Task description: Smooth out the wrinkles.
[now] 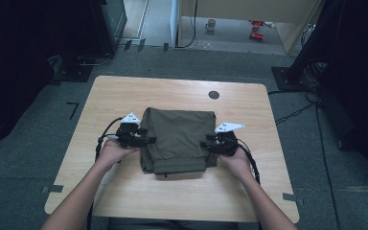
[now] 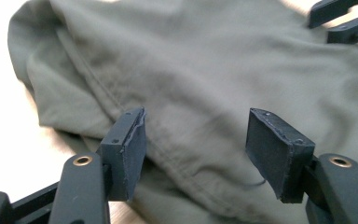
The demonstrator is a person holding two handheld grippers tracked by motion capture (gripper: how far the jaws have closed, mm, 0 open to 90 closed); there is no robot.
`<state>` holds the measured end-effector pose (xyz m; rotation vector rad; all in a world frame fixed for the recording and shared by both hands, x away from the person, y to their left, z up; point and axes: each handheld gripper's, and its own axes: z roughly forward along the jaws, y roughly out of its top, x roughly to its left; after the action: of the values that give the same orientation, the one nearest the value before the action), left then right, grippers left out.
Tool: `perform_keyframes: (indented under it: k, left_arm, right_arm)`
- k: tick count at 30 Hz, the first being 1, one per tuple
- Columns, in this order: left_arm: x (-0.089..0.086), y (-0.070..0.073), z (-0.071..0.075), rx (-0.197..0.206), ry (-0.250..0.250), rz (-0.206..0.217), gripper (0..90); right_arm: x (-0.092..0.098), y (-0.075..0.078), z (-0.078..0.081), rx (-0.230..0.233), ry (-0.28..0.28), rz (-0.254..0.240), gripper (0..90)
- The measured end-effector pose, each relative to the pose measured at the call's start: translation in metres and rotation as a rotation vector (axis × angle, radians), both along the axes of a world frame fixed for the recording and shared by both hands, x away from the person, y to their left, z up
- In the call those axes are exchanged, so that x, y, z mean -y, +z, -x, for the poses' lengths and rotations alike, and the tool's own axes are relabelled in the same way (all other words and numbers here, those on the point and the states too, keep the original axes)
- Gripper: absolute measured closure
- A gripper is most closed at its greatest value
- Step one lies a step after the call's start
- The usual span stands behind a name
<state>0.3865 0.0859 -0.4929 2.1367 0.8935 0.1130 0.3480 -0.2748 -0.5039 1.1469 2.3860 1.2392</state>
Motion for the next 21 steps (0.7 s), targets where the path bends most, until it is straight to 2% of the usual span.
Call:
perform_keyframes:
  k: [2,3,8,10,12,15,17,19,21]
  left_arm:
    - [0.001,-0.008,0.003,0.009,-0.018,-0.052,35.5]
    - [0.001,-0.010,0.005,0.021,-0.023,-0.063,34.9]
    - [-0.003,-0.013,0.009,0.029,-0.005,-0.053,34.8]
    - [-0.004,-0.008,0.010,0.030,0.016,-0.035,34.6]
    - [-0.005,-0.001,0.012,0.049,0.028,-0.008,34.6]
    - [-0.008,0.008,0.015,0.046,0.037,0.022,33.5]
    - [-0.010,0.013,0.017,0.058,0.038,0.027,33.1]
    - [-0.014,0.017,0.018,0.073,0.059,0.032,33.0]
    - [-0.019,0.021,0.017,0.062,0.080,0.054,33.0]
  right_arm:
    - [0.002,-0.008,0.001,-0.012,0.001,0.021,55.4]
    - [0.004,-0.010,0.001,-0.008,-0.003,0.014,56.0]
    - [0.013,-0.012,0.003,-0.004,-0.031,0.051,57.8]
    - [0.016,-0.011,0.004,-0.018,-0.039,0.031,56.6]
    - [0.018,-0.006,0.005,0.008,-0.040,0.010,54.8]
    - [0.018,0.003,0.003,0.027,-0.050,-0.018,49.6]
    - [0.018,0.008,0.002,0.026,-0.049,-0.042,46.9]
    - [0.020,0.012,0.002,0.039,-0.061,-0.058,44.6]
    - [0.021,0.015,0.001,0.039,-0.067,-0.076,42.3]
